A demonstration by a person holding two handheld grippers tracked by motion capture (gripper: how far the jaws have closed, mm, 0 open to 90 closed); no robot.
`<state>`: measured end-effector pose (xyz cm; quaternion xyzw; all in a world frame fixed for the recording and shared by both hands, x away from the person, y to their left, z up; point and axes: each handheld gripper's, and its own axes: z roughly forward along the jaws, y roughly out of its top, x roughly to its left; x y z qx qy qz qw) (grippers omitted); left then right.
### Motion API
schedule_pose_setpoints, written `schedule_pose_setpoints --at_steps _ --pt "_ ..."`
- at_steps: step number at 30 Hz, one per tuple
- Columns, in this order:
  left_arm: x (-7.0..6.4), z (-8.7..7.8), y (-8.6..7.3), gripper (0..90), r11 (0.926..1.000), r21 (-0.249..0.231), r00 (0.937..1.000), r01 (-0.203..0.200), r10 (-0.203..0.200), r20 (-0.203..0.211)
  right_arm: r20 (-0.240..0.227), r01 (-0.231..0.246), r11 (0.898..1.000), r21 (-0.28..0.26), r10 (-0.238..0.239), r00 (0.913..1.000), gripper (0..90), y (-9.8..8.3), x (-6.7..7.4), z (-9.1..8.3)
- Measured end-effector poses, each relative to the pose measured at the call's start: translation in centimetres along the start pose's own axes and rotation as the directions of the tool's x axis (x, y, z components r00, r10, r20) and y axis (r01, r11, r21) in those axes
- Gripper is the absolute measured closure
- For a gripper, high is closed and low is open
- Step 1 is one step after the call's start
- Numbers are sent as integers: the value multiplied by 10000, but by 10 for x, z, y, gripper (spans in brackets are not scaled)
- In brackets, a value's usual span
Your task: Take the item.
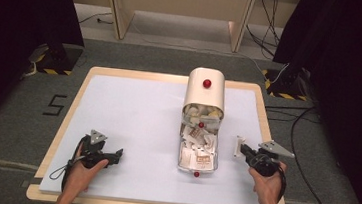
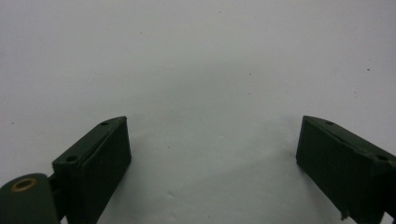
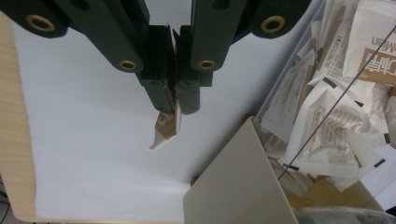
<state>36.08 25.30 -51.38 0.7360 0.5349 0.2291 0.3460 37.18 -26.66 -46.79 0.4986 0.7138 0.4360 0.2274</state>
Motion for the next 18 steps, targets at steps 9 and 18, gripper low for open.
schedule_pose_setpoints --at_steps 9,18 --pt "0 0 0 93 10000 -2 10000 0 0 0 -20 137 9993 335 -136 9999 872 -4 2 9" --pt "0 0 0 93 10000 -1 10000 0 0 -2 48 67 9986 516 -69 10000 872 -7 -1 13"
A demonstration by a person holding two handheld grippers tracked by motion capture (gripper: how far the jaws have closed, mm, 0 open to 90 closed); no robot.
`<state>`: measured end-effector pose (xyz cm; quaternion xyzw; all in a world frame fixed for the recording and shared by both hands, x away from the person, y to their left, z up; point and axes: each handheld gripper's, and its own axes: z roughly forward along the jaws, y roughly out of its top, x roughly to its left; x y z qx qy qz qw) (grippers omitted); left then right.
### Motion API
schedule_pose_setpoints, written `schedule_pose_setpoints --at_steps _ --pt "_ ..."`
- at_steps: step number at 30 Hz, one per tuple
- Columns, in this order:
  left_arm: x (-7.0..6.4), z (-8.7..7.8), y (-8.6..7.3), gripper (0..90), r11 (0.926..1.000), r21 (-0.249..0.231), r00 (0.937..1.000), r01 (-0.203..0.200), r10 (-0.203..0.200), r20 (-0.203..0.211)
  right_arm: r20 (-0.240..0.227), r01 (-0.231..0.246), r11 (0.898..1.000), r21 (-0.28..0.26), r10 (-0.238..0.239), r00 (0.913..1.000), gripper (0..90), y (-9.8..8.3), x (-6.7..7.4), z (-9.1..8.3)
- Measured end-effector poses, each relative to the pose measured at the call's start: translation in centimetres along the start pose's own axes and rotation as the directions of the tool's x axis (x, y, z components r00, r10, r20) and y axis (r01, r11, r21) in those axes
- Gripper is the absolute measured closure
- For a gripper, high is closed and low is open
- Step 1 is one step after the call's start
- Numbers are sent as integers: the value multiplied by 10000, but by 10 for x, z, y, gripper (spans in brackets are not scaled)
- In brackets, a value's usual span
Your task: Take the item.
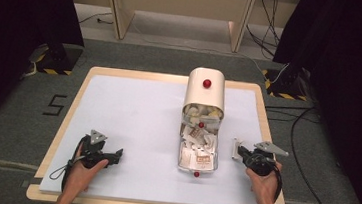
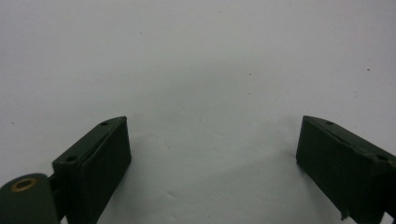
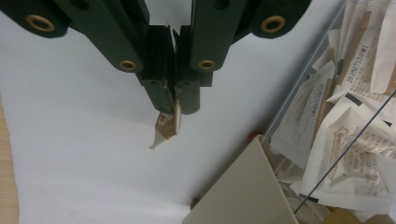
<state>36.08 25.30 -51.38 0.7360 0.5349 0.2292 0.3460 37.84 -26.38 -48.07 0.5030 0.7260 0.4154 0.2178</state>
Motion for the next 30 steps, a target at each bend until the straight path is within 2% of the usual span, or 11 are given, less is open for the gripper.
schedule_pose_setpoints --at_steps 15,23,30 --pt "0 0 0 93 10000 -2 10000 3 -3 3 123 26 9999 153 -28 9999 867 -1 -2 2" --pt "0 0 0 93 10000 0 10000 3 -3 2 375 71 9997 233 -79 9993 851 -2 -5 2" --pt "0 0 0 93 10000 -2 10000 2 -2 3 560 -77 9996 277 62 9984 827 -3 -8 2"
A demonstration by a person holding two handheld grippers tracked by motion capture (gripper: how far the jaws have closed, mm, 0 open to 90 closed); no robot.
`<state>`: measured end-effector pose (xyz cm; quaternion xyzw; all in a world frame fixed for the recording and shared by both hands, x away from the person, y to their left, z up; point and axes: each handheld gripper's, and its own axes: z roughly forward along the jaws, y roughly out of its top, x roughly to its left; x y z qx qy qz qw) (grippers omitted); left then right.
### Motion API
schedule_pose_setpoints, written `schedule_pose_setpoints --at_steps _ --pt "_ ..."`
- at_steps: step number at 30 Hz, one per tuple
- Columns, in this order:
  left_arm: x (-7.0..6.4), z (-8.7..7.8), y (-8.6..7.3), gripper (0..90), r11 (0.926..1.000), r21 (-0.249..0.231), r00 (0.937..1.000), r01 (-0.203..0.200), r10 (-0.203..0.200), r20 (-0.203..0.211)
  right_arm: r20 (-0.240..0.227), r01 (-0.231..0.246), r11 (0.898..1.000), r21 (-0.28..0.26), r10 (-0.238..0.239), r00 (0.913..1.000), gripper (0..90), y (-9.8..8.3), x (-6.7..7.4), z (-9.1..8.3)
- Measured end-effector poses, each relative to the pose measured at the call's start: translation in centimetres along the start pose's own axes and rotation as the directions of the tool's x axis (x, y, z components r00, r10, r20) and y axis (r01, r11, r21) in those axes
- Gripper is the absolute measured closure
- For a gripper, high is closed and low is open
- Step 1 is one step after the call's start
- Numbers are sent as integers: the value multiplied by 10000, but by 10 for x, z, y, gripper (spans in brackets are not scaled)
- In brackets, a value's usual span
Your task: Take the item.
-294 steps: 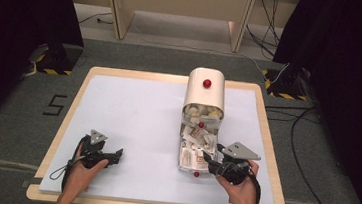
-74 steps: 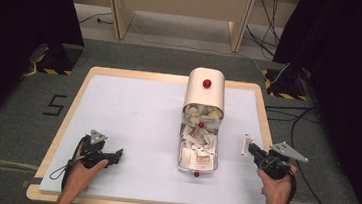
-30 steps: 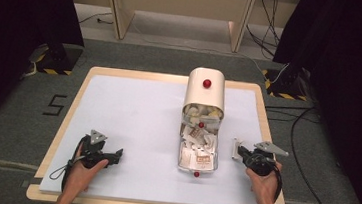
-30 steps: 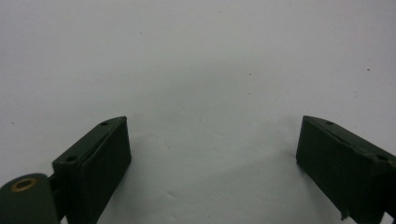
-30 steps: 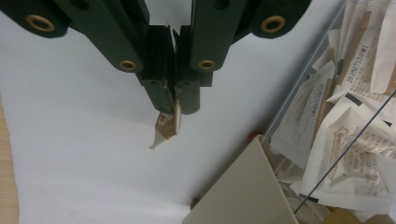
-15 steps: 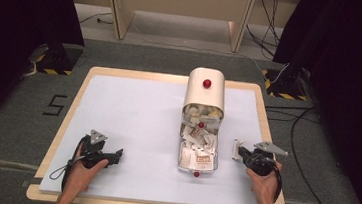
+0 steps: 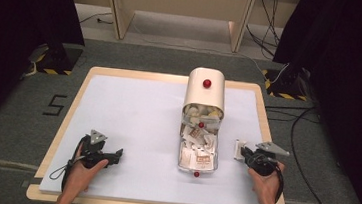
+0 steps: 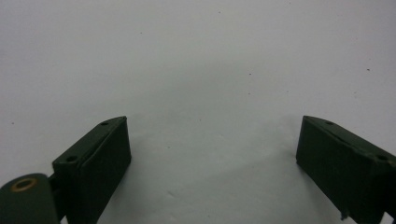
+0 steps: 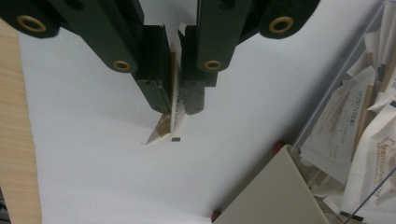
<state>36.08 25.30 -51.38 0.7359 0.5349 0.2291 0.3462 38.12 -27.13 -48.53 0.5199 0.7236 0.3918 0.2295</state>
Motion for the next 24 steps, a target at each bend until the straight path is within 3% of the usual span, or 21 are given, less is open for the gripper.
schedule_pose_setpoints --at_steps 11,17,24 --pt "0 0 0 93 10000 0 10000 0 0 2 277 -92 9999 -41 93 9996 772 0 -4 -2" --pt "0 0 0 93 10000 4 10000 -3 3 4 626 -378 9990 -220 391 9973 652 1 -7 -5" --pt "0 0 0 93 10000 0 10000 1 -1 5 691 -166 9989 -437 196 9974 598 6 -1 -9"
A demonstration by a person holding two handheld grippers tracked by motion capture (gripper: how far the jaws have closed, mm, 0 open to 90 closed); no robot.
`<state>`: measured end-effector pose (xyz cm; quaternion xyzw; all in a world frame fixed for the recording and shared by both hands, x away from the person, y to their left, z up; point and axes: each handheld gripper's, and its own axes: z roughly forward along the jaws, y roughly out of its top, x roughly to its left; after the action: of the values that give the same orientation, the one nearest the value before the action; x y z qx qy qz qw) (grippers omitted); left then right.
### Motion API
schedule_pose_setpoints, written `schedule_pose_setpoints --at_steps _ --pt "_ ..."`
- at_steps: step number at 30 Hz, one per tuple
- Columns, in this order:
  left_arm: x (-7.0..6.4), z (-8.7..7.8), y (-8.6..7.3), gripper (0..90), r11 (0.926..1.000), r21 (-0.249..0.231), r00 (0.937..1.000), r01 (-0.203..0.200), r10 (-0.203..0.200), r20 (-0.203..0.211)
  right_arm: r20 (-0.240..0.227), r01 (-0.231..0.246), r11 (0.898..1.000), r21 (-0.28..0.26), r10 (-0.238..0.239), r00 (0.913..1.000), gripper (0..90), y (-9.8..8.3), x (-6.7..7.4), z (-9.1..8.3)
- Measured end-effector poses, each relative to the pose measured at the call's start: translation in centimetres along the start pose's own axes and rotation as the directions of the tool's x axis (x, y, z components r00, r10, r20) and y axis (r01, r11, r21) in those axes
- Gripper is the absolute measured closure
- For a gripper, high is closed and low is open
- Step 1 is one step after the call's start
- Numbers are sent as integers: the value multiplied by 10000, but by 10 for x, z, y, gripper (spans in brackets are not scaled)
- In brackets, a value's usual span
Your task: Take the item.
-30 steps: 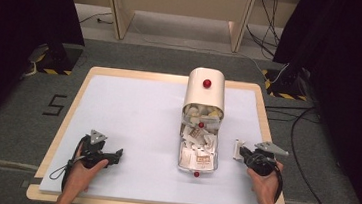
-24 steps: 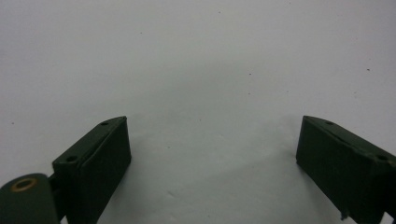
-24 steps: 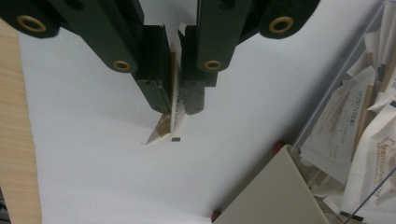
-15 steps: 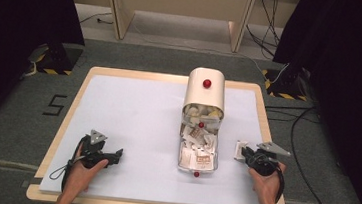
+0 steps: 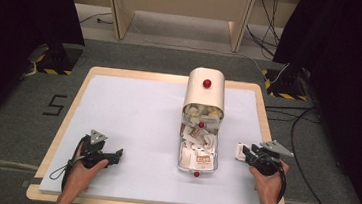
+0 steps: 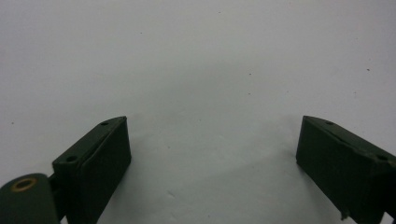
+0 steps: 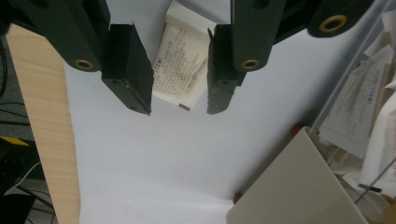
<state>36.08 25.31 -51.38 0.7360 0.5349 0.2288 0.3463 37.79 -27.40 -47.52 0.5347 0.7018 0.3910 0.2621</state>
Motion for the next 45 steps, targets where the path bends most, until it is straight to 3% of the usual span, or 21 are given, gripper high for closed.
schedule_pose_setpoints --at_steps 20,34,45 --pt "0 0 0 94 10000 3 10000 -4 4 2 -338 -417 9991 87 420 9985 389 1 7 -3" --pt "0 0 0 94 10000 -6 10000 12 -12 11 -615 -54 10000 57 57 9981 364 -4 16 -18" --pt "0 0 0 94 10000 -5 10000 23 -23 14 -771 -29 10000 -76 23 9970 356 -10 22 -31"
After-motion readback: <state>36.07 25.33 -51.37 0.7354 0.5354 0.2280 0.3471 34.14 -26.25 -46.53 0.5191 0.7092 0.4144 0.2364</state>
